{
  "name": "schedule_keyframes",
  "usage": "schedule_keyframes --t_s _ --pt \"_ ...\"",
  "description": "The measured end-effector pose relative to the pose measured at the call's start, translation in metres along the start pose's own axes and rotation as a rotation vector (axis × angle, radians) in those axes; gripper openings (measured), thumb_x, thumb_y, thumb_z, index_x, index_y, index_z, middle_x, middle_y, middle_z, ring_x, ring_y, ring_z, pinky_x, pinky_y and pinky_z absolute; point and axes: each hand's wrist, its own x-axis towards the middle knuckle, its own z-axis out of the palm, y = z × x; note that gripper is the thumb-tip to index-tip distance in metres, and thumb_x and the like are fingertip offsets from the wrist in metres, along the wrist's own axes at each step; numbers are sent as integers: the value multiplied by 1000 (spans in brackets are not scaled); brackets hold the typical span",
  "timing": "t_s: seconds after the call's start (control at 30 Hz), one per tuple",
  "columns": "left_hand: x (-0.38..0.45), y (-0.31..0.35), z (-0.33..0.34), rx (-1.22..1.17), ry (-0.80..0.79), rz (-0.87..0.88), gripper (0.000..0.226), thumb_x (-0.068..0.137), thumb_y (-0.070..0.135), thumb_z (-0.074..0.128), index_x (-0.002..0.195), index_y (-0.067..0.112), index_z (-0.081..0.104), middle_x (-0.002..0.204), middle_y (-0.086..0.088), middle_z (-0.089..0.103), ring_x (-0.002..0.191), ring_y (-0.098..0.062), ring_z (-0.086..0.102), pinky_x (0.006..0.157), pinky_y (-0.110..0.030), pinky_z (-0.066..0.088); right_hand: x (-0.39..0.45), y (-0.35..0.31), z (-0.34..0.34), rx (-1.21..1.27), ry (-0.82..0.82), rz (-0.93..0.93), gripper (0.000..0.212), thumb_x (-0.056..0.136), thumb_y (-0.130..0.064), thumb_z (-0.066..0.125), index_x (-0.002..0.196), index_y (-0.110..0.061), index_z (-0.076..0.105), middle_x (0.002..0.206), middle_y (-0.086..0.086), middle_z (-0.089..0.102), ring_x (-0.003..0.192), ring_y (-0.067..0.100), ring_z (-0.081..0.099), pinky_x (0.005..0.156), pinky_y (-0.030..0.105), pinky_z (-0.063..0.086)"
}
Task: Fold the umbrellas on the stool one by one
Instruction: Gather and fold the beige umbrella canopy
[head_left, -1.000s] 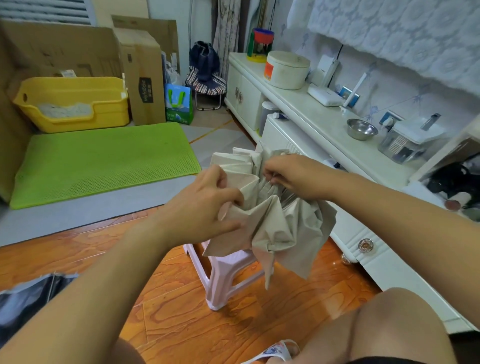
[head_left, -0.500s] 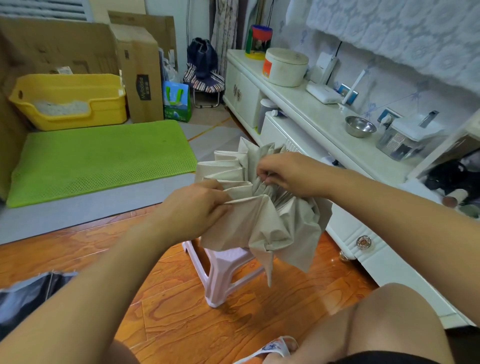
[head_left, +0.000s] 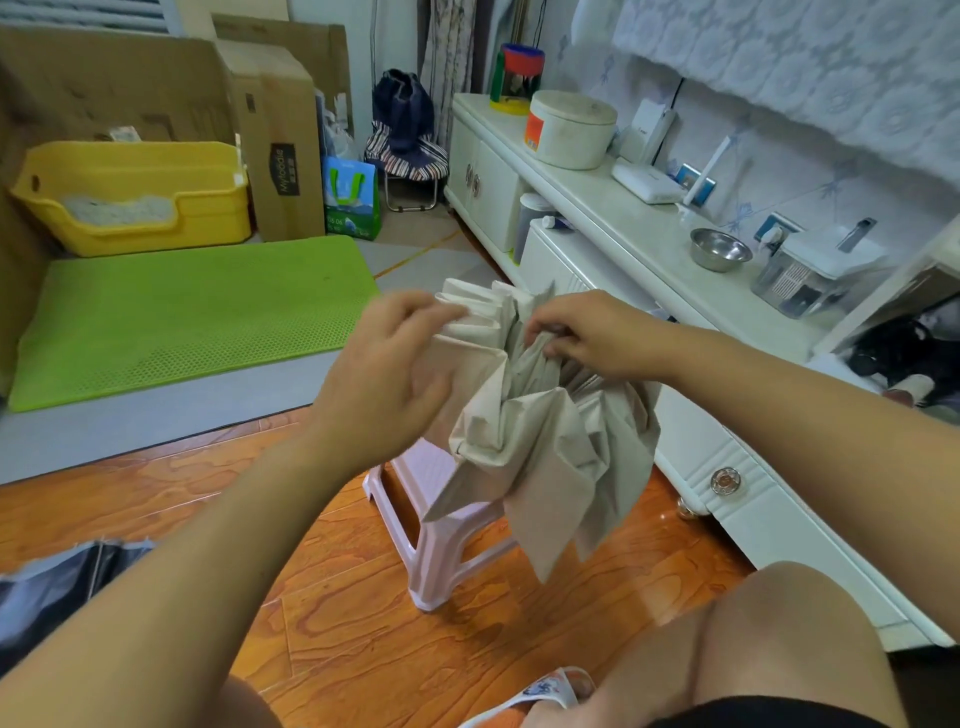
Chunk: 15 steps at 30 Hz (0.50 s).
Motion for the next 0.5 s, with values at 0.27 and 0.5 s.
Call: schedule_keyframes --t_s 0.27,0.5 --pt "-3 19 15 289 -335 294 60 84 46 65 138 23 57 117 9 69 120 -25 50 96 -41 33 2 -7 1 -43 -28 -21 24 91 -10 69 106 -29 68 84 -18 54 85 14 58 82 35 49" --pt "-4 16 14 537 -351 193 39 85 61 45 78 26 61 71 9 60 81 -23 53 76 -39 29 -4 1 0 -13 -13 26 24 93 -5 66 107 -23 71 84 -19 54 84 9 60 78 25 42"
